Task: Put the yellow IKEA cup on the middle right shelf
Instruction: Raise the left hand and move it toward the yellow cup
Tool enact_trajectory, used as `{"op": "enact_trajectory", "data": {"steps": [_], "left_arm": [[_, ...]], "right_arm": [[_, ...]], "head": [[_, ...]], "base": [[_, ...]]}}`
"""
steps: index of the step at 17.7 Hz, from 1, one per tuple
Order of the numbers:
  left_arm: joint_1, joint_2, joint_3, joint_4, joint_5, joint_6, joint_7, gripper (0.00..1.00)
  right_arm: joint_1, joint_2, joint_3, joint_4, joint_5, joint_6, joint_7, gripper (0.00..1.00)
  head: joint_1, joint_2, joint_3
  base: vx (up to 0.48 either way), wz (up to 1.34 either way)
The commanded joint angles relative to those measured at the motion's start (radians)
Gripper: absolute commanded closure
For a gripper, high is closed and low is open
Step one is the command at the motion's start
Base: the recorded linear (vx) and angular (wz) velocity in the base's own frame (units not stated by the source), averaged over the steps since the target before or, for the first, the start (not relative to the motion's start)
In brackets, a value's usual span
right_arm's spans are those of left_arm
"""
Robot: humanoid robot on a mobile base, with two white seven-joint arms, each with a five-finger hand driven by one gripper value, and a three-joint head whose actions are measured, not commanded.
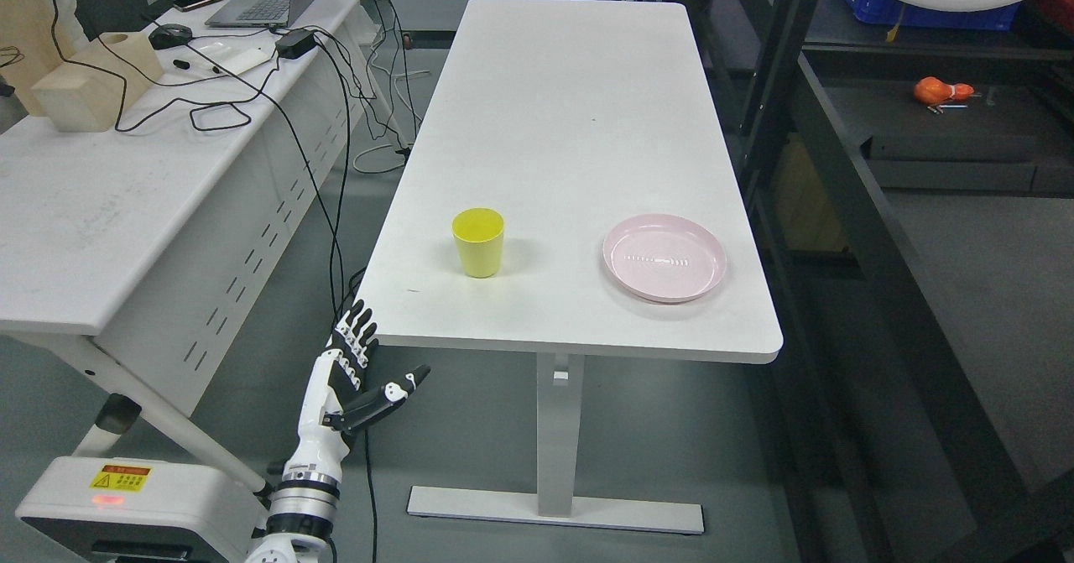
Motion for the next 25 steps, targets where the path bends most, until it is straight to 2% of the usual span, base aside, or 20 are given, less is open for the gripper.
{"op": "enact_trajectory", "data": {"steps": [1, 7, 11, 17, 25], "left_arm": [[0.000, 0.017, 0.011, 0.003, 0.000, 0.000, -0.001, 0.00], [-0.008, 0.017, 0.015, 0.003, 0.000, -0.001, -0.001, 0.00], [-0.032, 0.017, 0.080, 0.026, 0.000, 0.020, -0.002, 0.00], [-0.187, 0.043, 0.130, 0.195, 0.000, 0.020, -0.010, 0.00], [-0.302, 0.032, 0.083, 0.263, 0.000, 0.019, -0.012, 0.00]], "right_arm": [[0.006, -0.017, 0.000, -0.001, 0.000, 0.001, -0.001, 0.01], [0.006, -0.017, 0.000, -0.001, 0.000, 0.001, -0.001, 0.01], [0.006, -0.017, 0.000, -0.001, 0.000, 0.001, -0.001, 0.01], [0.006, -0.017, 0.000, -0.001, 0.000, 0.001, -0.001, 0.01], [0.006, -0.017, 0.000, 0.000, 0.000, 0.001, -0.001, 0.01]], "head": [[0.0000, 0.000, 0.000], [0.0000, 0.000, 0.000], [0.0000, 0.000, 0.000], [0.0000, 0.000, 0.000], [0.0000, 0.000, 0.000]], "base": [[0.000, 0.00], [0.000, 0.00], [0.014, 0.02], [0.072, 0.08], [0.091, -0.08]]}}
